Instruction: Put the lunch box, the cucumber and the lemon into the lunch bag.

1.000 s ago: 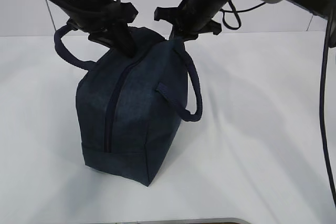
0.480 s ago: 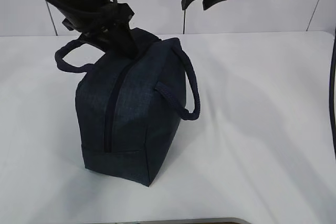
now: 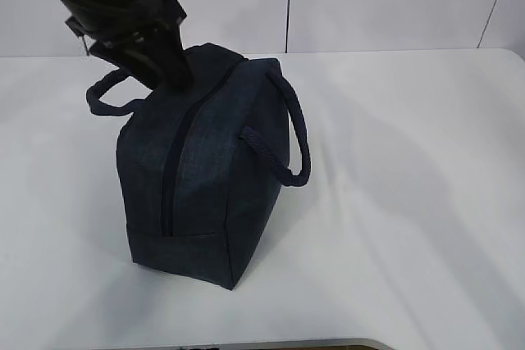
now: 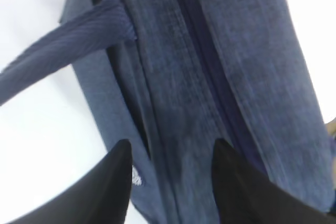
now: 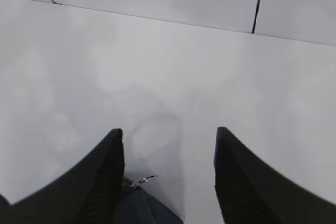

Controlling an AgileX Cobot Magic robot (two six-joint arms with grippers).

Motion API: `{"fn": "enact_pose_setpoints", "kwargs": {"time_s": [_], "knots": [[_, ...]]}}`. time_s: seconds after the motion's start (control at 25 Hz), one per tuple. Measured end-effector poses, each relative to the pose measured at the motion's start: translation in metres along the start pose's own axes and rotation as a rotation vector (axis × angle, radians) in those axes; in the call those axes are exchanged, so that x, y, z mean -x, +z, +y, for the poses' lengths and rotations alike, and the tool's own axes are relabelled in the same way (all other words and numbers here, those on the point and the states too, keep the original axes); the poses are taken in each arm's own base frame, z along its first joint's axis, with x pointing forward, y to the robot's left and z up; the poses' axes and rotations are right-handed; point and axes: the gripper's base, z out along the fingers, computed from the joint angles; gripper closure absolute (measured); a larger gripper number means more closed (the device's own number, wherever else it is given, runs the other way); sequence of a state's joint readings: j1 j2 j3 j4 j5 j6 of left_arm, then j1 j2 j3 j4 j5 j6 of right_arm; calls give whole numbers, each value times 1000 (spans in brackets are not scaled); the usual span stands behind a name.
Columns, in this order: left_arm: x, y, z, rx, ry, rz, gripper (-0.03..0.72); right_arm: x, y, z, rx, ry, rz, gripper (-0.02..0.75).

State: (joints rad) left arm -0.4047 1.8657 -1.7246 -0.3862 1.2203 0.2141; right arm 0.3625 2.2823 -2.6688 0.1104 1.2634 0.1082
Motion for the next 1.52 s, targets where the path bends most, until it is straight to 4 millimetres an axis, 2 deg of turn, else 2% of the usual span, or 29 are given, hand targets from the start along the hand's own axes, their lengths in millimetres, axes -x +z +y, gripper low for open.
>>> {"fn": "enact_pose_setpoints", "kwargs": {"time_s": [0.24,0.44,0.6,0.76,1.0,1.2,1.28,1.52], "knots": [[-8,-37,-6,89,-19,-58,347,7,-51,8,20,-64,-54,316],[-19,-71,-16,133,-38,-128,348,-11,-83,8,8,-104,11,317],[-39,-93,-26,137,-38,-160,361,-40,-110,3,-42,-123,91,328],[-66,-115,-35,144,-34,-191,364,-71,-148,-2,-93,-145,124,331],[-105,-159,-55,146,-3,-303,364,-110,-208,-2,-102,-163,85,331],[-149,-188,-70,147,26,-391,365,-151,-256,-3,-99,-176,31,332],[-168,-196,-74,148,35,-419,367,-173,-277,-4,-98,-188,-1,332],[-229,-205,-82,149,57,-488,367,-232,-319,-8,-94,-199,-88,342]]}}
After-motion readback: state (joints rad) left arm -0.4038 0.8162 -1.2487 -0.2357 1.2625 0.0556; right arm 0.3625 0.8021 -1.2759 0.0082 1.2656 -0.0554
